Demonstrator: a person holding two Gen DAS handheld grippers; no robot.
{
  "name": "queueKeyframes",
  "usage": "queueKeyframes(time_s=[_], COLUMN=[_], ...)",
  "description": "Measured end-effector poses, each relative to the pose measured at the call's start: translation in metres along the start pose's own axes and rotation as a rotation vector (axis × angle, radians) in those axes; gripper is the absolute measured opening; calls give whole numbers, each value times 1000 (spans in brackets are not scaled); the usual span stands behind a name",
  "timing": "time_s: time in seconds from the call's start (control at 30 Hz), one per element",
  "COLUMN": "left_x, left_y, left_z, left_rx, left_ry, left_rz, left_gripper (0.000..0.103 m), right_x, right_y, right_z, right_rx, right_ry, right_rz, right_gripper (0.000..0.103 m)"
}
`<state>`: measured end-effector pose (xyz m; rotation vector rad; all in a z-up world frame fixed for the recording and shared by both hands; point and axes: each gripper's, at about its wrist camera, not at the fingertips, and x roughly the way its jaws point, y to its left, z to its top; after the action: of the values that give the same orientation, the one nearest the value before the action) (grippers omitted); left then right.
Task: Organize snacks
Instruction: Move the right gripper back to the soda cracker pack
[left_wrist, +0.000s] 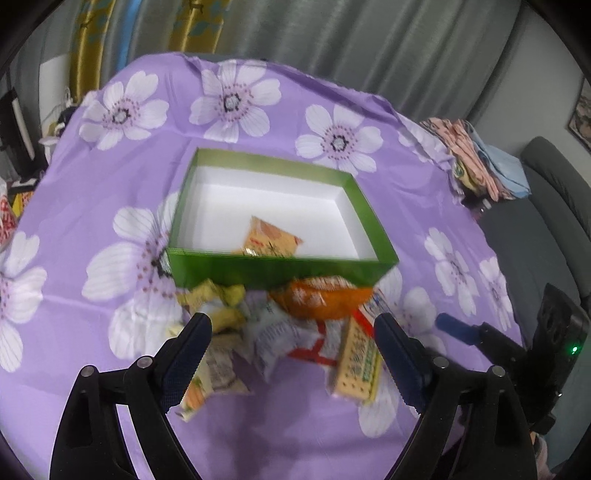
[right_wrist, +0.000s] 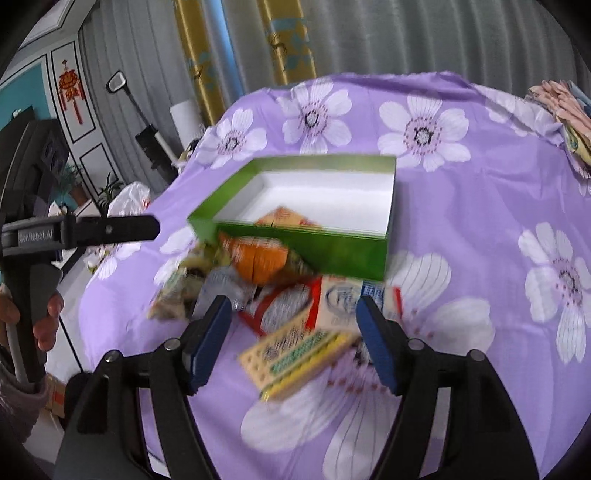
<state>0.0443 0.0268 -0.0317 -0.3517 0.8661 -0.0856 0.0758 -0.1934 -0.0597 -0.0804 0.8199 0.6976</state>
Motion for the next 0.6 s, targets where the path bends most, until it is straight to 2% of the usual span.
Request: queueKeyframes(time_s=[0.33, 0.6], left_x=[25, 36], left_y=[-23, -42], left_z=[-40, -51], left_rx=[42, 108], left_ry=[107, 132], left_rz=[-24, -16], left_gripper=[89, 89], right_x=[9, 15], right_y=[11, 10], right_z=[-39, -52], right_rx=[15, 23], right_ry=[92, 107], right_rz=[17, 15], right_gripper=[70, 70])
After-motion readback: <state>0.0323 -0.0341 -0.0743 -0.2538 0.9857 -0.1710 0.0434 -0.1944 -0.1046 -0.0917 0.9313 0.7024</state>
